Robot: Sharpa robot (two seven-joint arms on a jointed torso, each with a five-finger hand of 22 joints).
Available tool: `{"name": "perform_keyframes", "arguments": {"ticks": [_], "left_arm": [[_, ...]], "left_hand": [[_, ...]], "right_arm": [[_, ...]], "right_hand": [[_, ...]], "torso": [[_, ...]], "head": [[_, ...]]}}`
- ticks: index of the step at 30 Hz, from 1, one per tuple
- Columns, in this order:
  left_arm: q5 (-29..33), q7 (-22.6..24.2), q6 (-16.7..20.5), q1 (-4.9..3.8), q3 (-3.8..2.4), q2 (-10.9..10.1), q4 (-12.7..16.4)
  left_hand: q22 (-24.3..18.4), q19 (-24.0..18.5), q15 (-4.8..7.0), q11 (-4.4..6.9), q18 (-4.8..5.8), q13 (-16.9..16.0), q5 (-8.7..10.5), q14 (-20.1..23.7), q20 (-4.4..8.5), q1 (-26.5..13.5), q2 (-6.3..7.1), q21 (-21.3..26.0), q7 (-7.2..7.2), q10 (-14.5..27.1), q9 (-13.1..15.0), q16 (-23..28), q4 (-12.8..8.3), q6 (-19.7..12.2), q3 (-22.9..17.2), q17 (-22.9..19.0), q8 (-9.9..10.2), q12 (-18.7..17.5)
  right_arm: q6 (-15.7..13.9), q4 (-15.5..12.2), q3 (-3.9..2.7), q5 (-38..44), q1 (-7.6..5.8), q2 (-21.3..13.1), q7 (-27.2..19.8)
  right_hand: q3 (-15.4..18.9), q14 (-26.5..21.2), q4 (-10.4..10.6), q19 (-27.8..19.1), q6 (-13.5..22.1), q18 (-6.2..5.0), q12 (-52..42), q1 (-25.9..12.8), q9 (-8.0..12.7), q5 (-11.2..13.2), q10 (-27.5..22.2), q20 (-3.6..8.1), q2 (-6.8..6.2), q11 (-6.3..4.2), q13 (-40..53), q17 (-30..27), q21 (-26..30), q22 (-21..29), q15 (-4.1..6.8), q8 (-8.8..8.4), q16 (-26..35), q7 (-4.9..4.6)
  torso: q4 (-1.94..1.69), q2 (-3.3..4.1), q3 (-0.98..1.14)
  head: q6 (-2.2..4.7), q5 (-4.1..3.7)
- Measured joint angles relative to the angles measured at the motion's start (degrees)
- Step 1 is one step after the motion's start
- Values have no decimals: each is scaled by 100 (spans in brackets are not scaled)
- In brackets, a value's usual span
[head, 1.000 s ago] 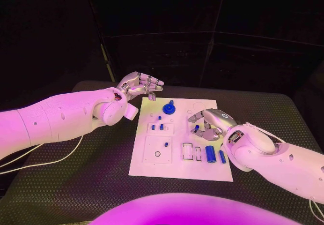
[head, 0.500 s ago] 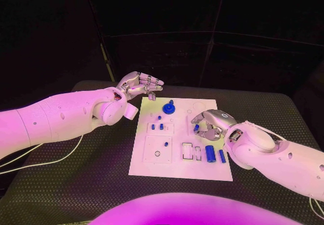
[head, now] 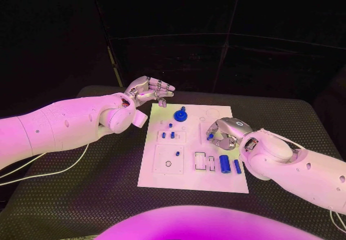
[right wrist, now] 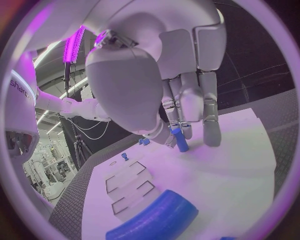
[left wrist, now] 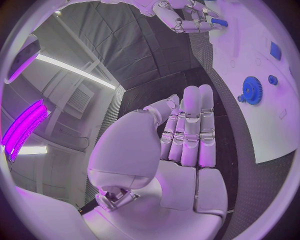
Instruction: Assemble the parts on the task board
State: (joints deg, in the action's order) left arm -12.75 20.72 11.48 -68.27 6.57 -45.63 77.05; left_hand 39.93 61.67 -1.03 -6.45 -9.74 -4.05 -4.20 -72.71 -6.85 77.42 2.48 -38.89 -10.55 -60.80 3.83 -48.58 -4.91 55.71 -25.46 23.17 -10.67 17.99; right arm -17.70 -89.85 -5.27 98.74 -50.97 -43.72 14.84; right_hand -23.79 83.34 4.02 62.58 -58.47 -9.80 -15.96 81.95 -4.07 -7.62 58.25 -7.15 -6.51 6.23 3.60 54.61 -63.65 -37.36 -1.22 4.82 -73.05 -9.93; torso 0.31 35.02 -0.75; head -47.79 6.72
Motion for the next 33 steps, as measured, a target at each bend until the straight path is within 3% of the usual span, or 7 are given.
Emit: {"name": "perform_keyframes", "arguments": {"ticks": [2,11,22,25,31,33], "left_arm": [[0,-1,-1,0,0,0,0],[0,-15,-12,0,0,-5,0],[0,-38,-28,0,0,-21,4],[0,-42,-35,0,0,-22,2],[0,-50,-54,0,1,-12,-33],[0,-51,-59,0,1,-10,-44]], "left_hand": [[0,0,0,0,0,0,0,0,0,0,0,0,0,0,0,0,0,0,0,0,0,0],[0,0,0,0,0,0,0,0,0,0,0,0,0,0,0,0,0,0,0,1,0,0],[-5,0,0,0,0,0,0,0,0,0,0,0,0,0,0,0,0,0,0,1,0,21],[-5,0,0,0,0,0,0,0,0,0,0,0,0,0,0,0,0,0,0,1,0,21],[-5,0,0,0,0,0,0,0,0,0,0,0,0,0,0,0,0,0,0,1,0,21],[-5,0,0,0,0,0,0,0,0,0,0,0,0,0,0,0,0,0,0,1,0,21]], "right_arm": [[-4,3,0,5,0,2,1],[-64,70,-1,25,-1,61,22],[-289,11,-8,47,2,56,97],[-343,-70,-177,7,19,23,107],[-426,-391,-410,-160,-4,-95,104],[-446,-527,-516,-230,-2,-130,95]], "right_hand": [[-42,14,5,10,-28,0,12,0,-2,29,56,10,0,-16,0,23,-27,-45,14,0,-19,-14],[-258,61,24,188,-293,0,68,5,-19,160,429,63,37,-116,0,129,-198,-325,61,73,-67,90],[-480,79,-153,297,-454,0,122,54,-31,217,729,132,112,-181,15,264,-330,-511,124,136,-151,151],[-510,59,-183,317,-472,0,144,72,-37,228,751,153,128,-160,41,278,-331,-531,144,137,-151,134],[-579,59,-253,317,-497,0,163,132,-32,131,789,153,112,-121,39,286,-375,-571,144,137,-151,150],[-596,59,-271,337,-498,0,151,132,-30,129,789,173,112,-122,39,285,-375,-573,144,137,-151,150]], "torso": [[1,0,0],[1,1,1],[10,1,5],[12,1,7],[8,-1,3],[8,-2,3]], "head": [[0,0],[-13,-9],[-27,13],[-30,15],[-12,-34],[-7,-37]]}}
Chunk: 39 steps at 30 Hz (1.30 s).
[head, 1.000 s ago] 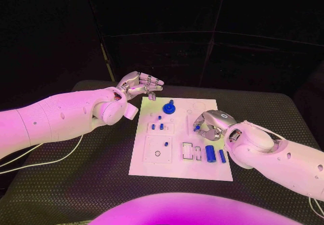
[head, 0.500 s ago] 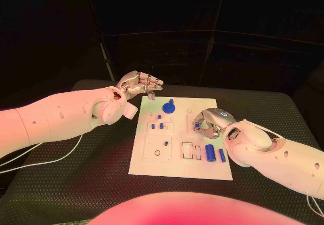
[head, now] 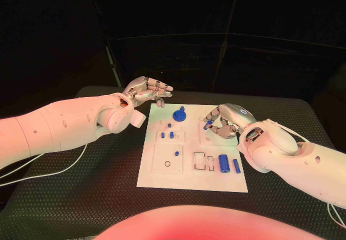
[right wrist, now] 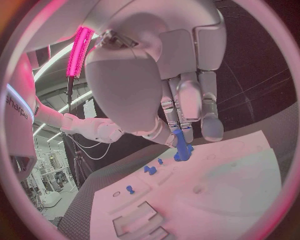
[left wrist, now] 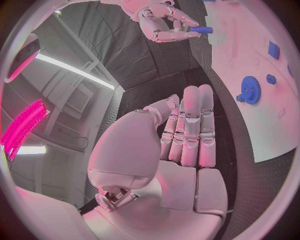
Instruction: Assemble the parts on the task board
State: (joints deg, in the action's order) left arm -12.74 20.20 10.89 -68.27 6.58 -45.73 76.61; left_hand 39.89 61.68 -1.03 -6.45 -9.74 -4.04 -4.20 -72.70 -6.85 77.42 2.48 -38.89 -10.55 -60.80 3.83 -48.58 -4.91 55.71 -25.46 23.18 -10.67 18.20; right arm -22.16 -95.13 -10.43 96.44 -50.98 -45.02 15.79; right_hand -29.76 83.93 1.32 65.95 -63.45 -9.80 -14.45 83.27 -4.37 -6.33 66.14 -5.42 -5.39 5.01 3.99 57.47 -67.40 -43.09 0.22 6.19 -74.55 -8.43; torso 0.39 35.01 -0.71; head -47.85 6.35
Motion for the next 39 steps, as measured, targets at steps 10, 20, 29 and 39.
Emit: {"name": "perform_keyframes", "arguments": {"ticks": [10,20,29,39], "left_arm": [[0,-3,-10,0,0,17,-12],[0,-1,-10,-1,-1,39,-8],[0,5,-9,-7,-1,73,-13],[0,8,-10,-9,-2,108,-31]], "left_hand": [[0,0,0,0,1,0,0,0,0,0,0,0,0,0,0,0,0,0,0,-5,0,0],[-2,0,0,0,1,0,0,0,0,0,0,0,0,0,0,0,0,0,0,-5,0,0],[-4,0,0,0,1,0,0,0,0,0,0,0,0,0,0,0,0,0,0,-4,0,0],[-3,0,0,0,0,0,0,0,0,0,0,0,0,0,0,0,0,0,0,-4,0,0]], "right_arm": [[6,-493,-144,-323,-4,105,-130],[287,-448,294,-470,-1,646,-476],[571,-180,657,-443,14,1015,-768],[799,57,736,-121,43,1194,-912]], "right_hand": [[-32,0,-33,0,-1,0,-2,28,4,-35,0,0,-16,0,1,-7,-22,-20,0,3,0,1],[-48,0,-49,-1,-1,0,1,28,7,-35,0,-1,-16,0,1,-26,-22,-4,-1,3,0,1],[-48,0,-49,-1,0,0,5,28,13,-35,0,-1,-16,0,0,-26,-22,9,-1,2,0,0],[-47,0,-49,-1,1,0,16,27,14,-58,0,-1,-17,0,-5,-25,-22,13,-1,1,0,-1]], "torso": [[-8,4,-8],[-21,7,-11],[-7,8,-4],[-3,7,-2]], "head": [[3,-2],[-28,83],[-69,147],[-113,204]]}}
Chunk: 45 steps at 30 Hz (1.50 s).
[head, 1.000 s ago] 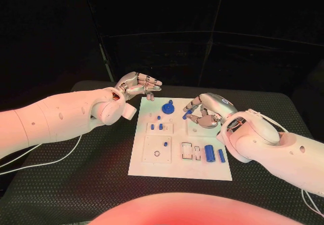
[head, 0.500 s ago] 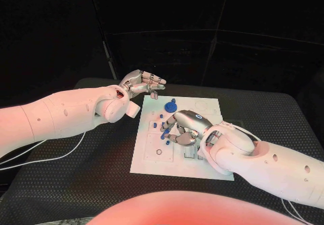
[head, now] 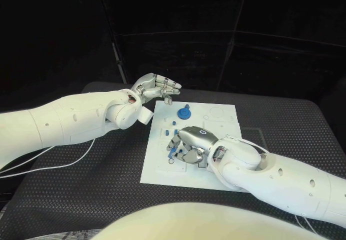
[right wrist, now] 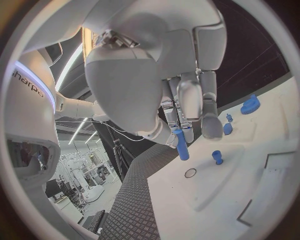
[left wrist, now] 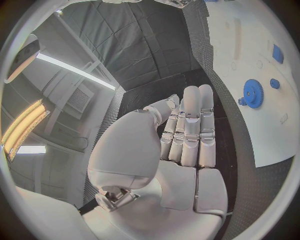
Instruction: Assemble the parts on the task board
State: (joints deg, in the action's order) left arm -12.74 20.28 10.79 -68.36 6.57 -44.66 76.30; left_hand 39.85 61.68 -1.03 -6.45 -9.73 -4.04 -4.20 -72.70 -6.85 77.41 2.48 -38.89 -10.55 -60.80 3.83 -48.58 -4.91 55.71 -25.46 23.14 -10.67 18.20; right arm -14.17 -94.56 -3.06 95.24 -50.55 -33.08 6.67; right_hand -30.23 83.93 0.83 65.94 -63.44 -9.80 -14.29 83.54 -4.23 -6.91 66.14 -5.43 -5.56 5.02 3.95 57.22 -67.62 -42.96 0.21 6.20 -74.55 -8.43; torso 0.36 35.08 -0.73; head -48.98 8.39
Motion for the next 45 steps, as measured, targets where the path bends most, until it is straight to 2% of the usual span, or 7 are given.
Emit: {"name": "perform_keyframes", "arguments": {"ticks": [11,20,33,37,45], "left_arm": [[0,1,-1,-1,0,29,-12],[0,1,-1,-2,0,29,-14],[0,1,-3,-2,0,31,-14],[0,1,-4,-3,0,31,-14],[0,1,-5,-4,0,28,-13]], "left_hand": [[1,0,0,0,0,0,0,0,0,0,0,0,0,0,0,0,0,0,0,0,0,0],[1,0,0,0,0,0,0,0,0,0,0,0,0,0,0,0,0,0,0,1,0,0],[1,0,0,0,1,0,0,0,0,0,0,0,0,0,0,0,0,0,0,1,0,0],[1,0,0,0,0,0,0,0,0,0,0,0,0,0,0,0,0,0,0,1,0,0],[1,0,0,0,0,0,0,0,0,0,0,0,0,0,0,0,0,0,0,1,0,0]], "right_arm": [[199,84,91,218,5,70,-31],[308,137,107,339,5,105,24],[303,228,115,456,8,205,164],[311,243,211,475,11,219,185],[318,263,233,504,3,240,231]], "right_hand": [[4,0,-28,0,1,0,33,-1,0,1,0,0,-1,0,-5,2,0,0,0,-5,0,0],[4,0,-28,0,2,0,44,-10,1,4,0,0,-10,0,-2,2,0,-1,0,-6,0,0],[4,0,-27,0,4,0,65,-25,1,6,0,0,-25,0,-2,2,0,-1,0,-7,0,1],[20,0,-43,0,-10,0,66,-34,5,6,0,0,-31,0,-2,2,0,-1,0,-10,0,-11],[37,0,-60,0,-9,0,67,-87,5,123,0,0,6,0,-3,2,0,-2,0,-12,0,-11]], "torso": [[3,-1,2],[1,-1,1],[1,-5,1],[1,-5,1],[1,-5,1]], "head": [[-45,18],[-73,32],[-88,44],[-98,47],[-102,52]]}}
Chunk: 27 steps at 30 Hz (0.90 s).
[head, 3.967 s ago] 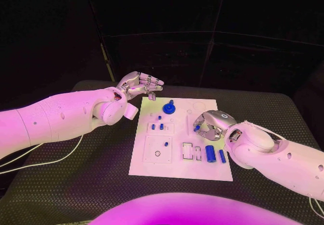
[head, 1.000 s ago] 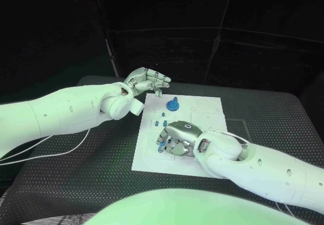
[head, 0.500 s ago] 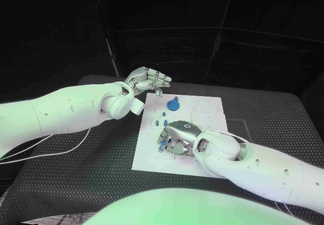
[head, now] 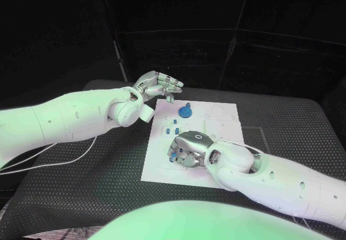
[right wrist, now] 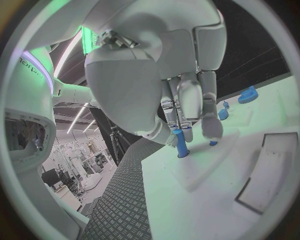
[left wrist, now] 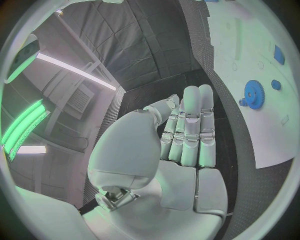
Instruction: Assemble the parts on the task board
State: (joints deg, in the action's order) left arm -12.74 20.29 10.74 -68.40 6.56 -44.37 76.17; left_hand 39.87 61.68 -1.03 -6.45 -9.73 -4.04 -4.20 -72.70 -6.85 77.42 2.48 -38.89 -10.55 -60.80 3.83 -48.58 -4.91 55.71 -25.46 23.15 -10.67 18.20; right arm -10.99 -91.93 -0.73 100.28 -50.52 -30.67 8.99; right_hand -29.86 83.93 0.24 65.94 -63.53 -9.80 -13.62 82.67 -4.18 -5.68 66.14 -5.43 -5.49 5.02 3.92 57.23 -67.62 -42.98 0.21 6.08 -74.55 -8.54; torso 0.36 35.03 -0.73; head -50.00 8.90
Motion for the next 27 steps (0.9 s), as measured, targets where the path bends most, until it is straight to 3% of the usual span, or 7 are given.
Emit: {"name": "perform_keyframes", "arguments": {"ticks": [15,27], "left_arm": [[0,0,-2,0,0,-7,5],[0,0,-2,-2,0,-6,8]], "left_hand": [[0,0,0,0,0,0,0,0,0,0,0,0,0,0,0,0,0,0,0,0,0,0],[0,0,0,0,0,0,0,0,0,0,0,0,0,0,0,0,0,0,0,0,0,0]], "right_arm": [[20,21,4,76,-8,46,92],[-10,49,12,257,-1,119,161]], "right_hand": [[34,0,-27,-21,2,0,54,-59,11,1,22,-21,0,20,3,-21,0,48,0,-51,0,1],[67,0,-57,-41,48,0,120,-97,33,135,53,-41,24,-10,-6,-21,0,60,0,-105,0,-16]], "torso": [[0,2,0],[0,3,0]], "head": [[0,-3],[-1,-7]]}}
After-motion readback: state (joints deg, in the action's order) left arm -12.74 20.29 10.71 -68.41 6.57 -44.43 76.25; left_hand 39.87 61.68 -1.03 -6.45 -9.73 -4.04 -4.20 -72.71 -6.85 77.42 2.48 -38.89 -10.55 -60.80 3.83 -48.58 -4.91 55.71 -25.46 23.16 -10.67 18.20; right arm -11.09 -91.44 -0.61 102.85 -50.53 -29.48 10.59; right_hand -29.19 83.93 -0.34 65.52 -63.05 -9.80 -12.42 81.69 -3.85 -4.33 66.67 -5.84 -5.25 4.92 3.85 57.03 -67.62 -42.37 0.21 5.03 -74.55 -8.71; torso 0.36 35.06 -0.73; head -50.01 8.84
